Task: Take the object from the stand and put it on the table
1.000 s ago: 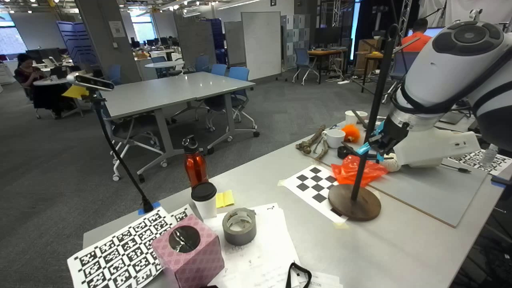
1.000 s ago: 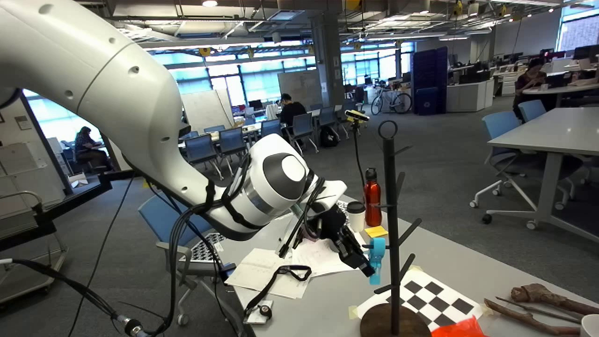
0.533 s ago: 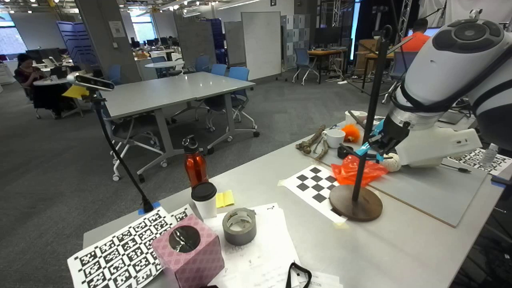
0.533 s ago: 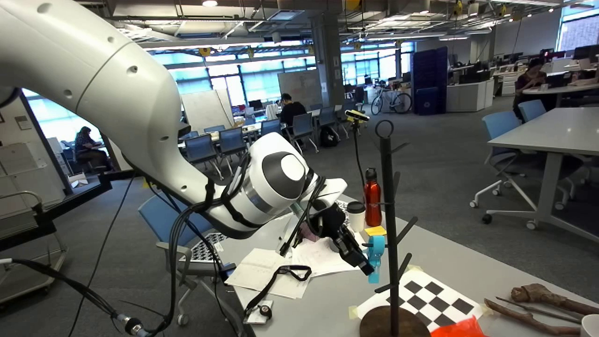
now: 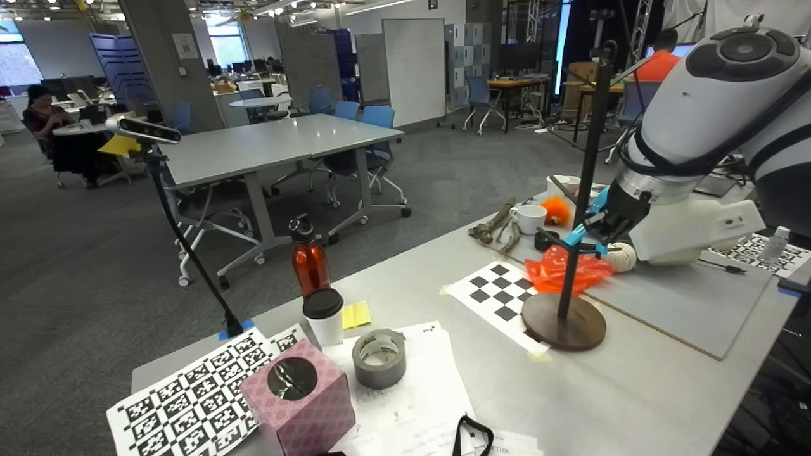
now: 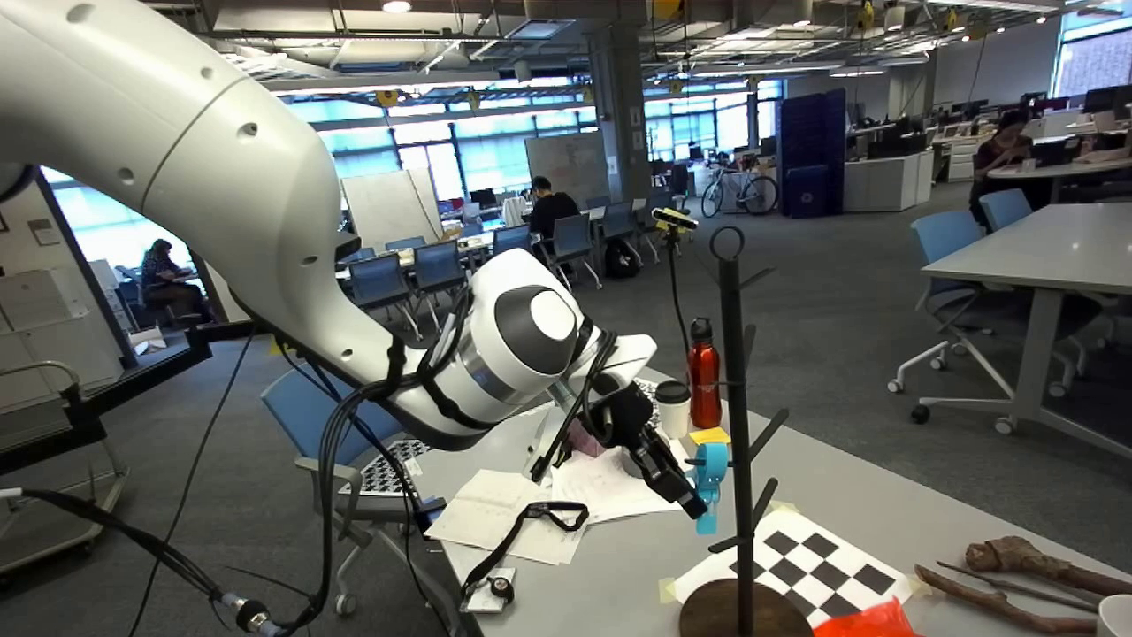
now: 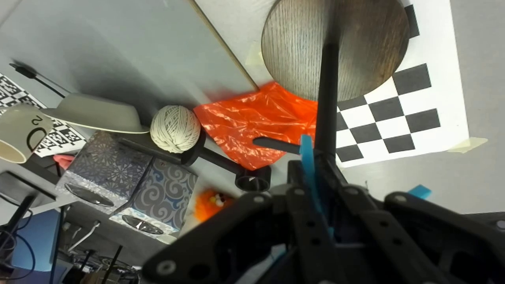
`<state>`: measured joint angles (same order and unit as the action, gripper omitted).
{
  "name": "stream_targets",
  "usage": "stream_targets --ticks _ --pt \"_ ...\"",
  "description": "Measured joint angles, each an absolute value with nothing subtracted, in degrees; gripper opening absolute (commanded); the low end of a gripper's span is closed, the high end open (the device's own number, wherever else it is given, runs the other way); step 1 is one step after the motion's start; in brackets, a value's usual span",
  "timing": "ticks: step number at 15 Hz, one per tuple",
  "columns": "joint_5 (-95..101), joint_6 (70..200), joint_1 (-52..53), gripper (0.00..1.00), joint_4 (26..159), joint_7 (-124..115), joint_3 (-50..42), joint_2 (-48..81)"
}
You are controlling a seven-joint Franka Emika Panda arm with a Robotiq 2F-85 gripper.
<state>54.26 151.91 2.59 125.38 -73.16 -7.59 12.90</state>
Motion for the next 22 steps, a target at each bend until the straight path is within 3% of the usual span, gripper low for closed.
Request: stream_targets --ticks 22 --pt "49.51 151.91 2.57 0.03 128.88 -67.01 -6.94 9.64"
